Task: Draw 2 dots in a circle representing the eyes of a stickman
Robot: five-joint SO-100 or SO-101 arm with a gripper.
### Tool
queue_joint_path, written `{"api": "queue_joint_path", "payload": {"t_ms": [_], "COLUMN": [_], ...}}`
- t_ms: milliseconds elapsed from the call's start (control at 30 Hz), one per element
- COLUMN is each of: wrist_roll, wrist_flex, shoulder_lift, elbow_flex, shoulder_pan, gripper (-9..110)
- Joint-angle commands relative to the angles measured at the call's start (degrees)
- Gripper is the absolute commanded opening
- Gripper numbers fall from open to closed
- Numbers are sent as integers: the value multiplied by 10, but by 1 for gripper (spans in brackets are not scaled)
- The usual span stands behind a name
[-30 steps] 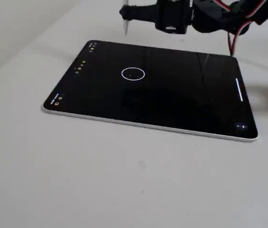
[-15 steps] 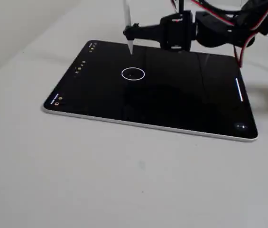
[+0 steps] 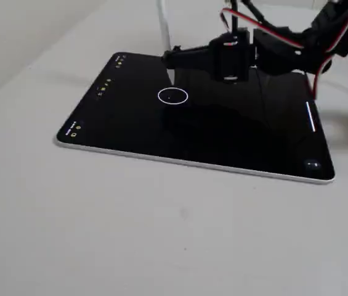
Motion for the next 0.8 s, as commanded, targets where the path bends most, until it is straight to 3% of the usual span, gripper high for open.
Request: {"api": "queue_joint_path", "payload": {"t_ms": [0, 767], "wrist_roll": [-6, -10], "wrist_flex": [-24, -22], "shoulder_lift": [7, -2], "elbow_flex": [-10, -32], "shoulder_pan": [-11, -6], "gripper": [0, 0]}}
